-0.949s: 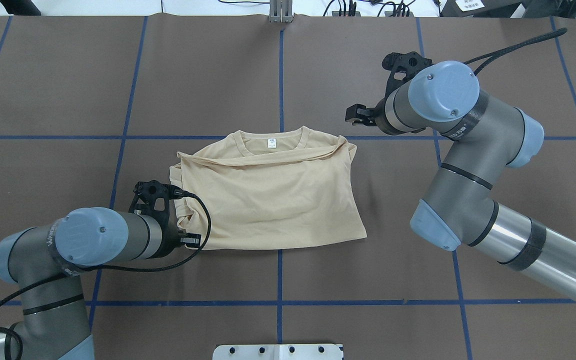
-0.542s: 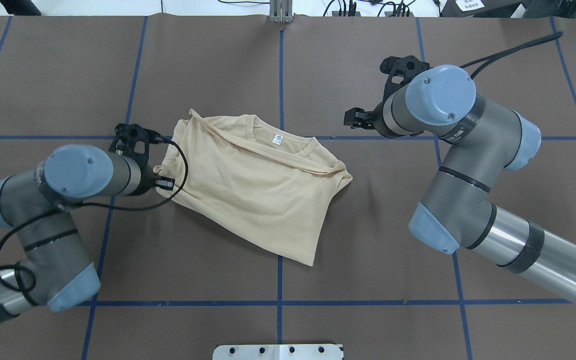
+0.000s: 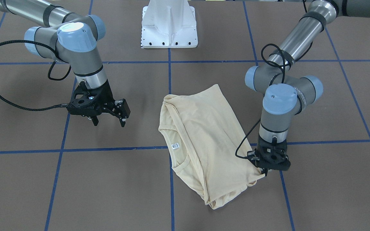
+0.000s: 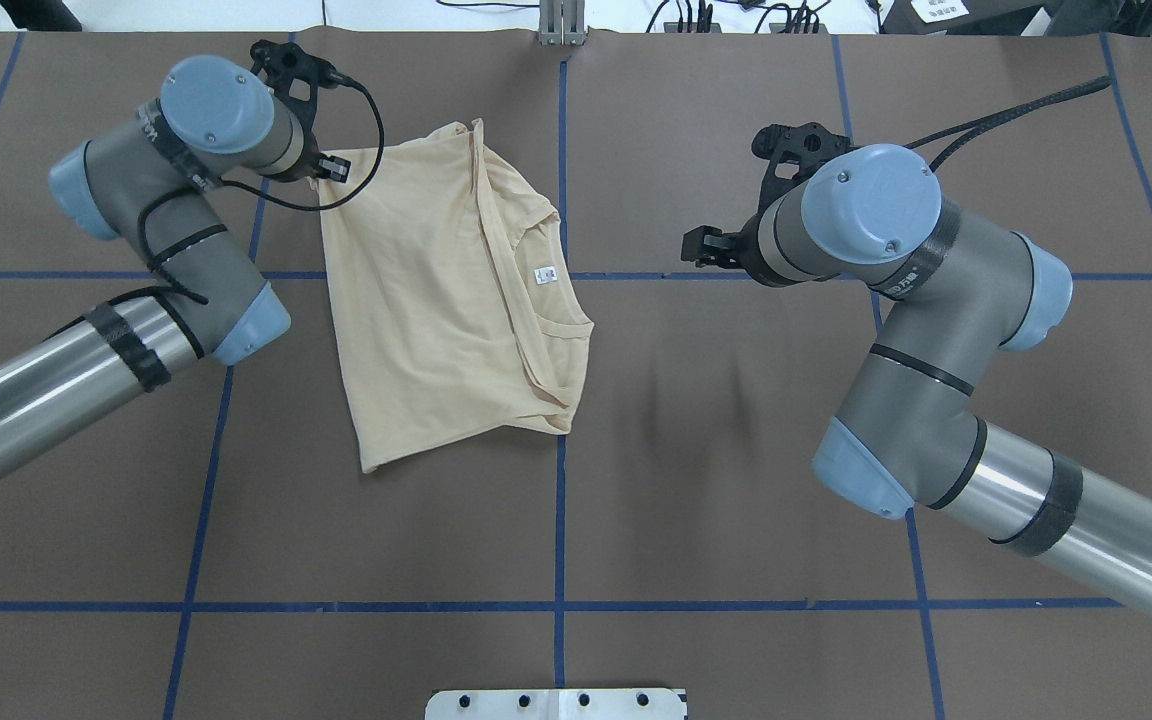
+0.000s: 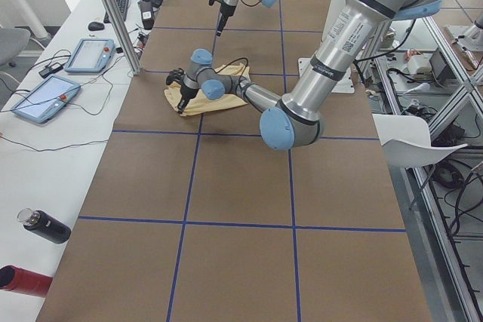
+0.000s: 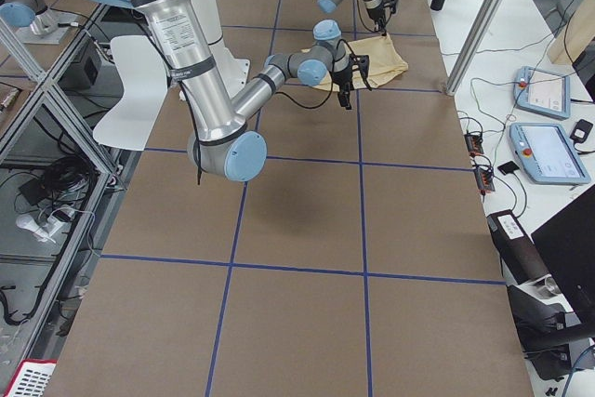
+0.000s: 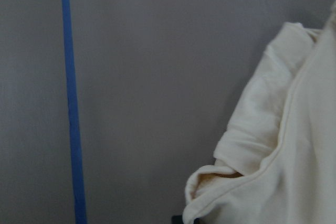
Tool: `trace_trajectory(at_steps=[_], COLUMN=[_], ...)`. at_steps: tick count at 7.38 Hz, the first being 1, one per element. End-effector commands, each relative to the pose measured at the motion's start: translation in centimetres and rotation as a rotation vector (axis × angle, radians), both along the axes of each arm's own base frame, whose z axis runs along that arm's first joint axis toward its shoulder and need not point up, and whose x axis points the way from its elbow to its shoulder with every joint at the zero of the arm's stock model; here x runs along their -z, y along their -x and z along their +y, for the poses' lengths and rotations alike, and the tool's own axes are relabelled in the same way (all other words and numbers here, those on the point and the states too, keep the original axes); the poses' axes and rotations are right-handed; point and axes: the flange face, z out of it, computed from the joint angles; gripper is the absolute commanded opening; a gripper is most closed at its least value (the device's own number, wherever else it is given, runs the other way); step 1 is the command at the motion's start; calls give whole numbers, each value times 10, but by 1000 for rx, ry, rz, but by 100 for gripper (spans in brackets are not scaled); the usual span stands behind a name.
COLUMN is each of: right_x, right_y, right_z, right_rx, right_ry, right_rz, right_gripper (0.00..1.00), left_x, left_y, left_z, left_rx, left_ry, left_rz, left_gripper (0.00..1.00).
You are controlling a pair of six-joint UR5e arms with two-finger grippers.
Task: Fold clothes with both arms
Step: 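Drag the shirt farther away with the left gripper while the right reaches the collar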
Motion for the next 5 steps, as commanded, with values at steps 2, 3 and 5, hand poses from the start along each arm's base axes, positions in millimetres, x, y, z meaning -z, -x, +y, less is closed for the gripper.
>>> trace_trajectory(at_steps=[2, 3, 5], right_x=[42, 65, 100], right_y=[46, 76, 172], right_z=[16, 11, 3], right_rx=[-50, -89, -188], right_ry=[17, 58, 114], right_rz=[-58, -83, -53], right_gripper=[100, 100, 98], left_x=[-8, -13, -12], left_y=[46, 60, 66], left_z=[9, 23, 31], left_rx=[-85, -122, -116], left_ry=[-121, -119, -127], left_rz=[69, 100, 111], left_gripper=[100, 100, 100])
